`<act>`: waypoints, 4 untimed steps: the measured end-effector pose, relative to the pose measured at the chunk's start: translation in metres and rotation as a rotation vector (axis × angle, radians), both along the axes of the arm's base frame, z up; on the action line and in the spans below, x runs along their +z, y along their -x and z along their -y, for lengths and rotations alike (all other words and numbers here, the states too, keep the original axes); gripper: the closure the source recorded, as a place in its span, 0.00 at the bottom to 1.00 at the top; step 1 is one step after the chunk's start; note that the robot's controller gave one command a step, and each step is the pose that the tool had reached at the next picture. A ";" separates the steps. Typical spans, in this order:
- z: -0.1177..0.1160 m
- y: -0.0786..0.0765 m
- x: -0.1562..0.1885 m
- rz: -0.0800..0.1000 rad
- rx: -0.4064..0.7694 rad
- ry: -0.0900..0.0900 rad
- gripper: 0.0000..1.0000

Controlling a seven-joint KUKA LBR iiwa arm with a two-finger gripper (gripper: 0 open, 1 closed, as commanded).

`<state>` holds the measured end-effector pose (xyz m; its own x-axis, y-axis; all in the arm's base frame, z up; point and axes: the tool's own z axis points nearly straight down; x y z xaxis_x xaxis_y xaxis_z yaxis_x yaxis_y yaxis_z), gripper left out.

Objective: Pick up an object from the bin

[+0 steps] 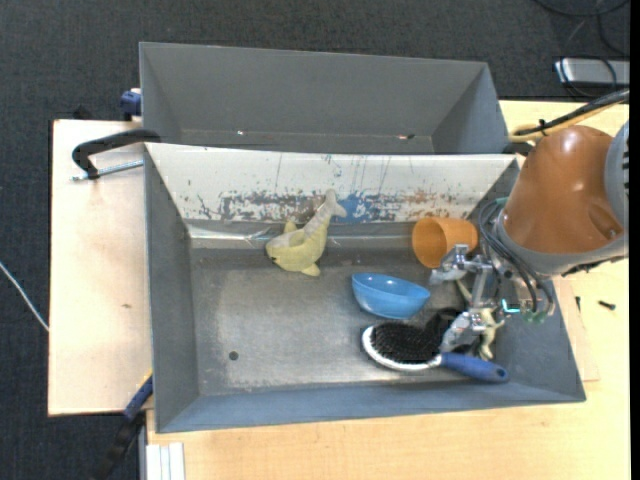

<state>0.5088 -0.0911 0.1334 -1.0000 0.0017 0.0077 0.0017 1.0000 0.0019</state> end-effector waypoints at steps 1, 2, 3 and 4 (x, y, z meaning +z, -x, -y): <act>0.000 -0.002 0.004 0.008 0.002 0.001 1.00; 0.000 -0.002 0.004 0.008 0.002 0.001 0.00; 0.014 -0.025 -0.038 0.012 0.022 0.001 0.00; 0.013 -0.025 -0.039 0.009 0.023 0.001 1.00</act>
Offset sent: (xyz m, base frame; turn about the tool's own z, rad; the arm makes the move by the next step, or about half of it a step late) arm 0.0000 0.0000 0.0000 0.0000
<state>0.5340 -0.1045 0.0948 -0.9998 -0.0214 -0.0014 -0.0214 0.9998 0.0013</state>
